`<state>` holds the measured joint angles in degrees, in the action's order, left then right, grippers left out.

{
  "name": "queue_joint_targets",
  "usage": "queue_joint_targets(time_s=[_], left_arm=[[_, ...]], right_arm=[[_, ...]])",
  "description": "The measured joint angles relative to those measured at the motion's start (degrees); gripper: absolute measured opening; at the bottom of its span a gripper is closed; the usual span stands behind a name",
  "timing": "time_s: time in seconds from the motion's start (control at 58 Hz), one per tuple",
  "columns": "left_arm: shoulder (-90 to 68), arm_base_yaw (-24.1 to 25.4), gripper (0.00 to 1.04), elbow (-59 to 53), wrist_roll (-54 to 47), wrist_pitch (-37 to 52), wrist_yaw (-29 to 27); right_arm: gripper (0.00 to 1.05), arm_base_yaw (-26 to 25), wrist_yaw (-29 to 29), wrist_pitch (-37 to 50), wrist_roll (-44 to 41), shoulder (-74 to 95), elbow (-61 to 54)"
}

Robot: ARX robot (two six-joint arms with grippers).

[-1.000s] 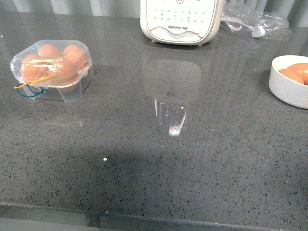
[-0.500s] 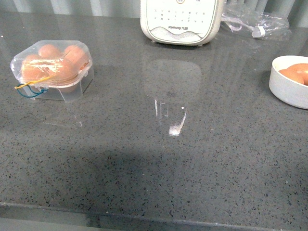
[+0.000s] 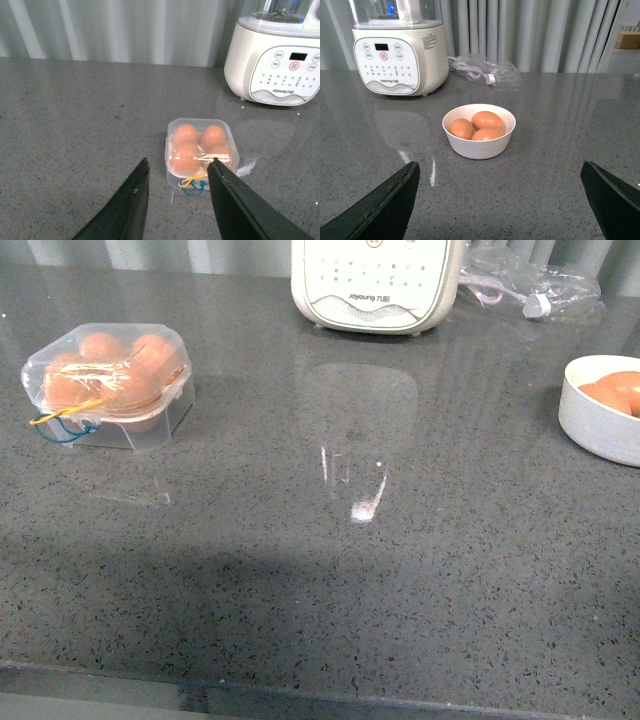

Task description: Put egg into box

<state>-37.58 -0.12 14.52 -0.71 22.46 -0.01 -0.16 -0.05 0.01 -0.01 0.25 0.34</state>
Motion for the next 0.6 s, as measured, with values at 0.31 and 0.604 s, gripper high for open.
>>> queue_joint_targets(time_s=[0.31, 0.604], left_arm=[[8.7, 0.0, 0.04, -7.6, 0.8, -0.5, 0.0], [14.7, 0.0, 0.04, -10.6, 0.8, -3.5, 0.0]], right_arm=[[0.97, 0.0, 0.0, 0.0, 0.0, 0.0, 0.0], [0.97, 0.0, 0.0, 0.0, 0.0, 0.0, 0.0]])
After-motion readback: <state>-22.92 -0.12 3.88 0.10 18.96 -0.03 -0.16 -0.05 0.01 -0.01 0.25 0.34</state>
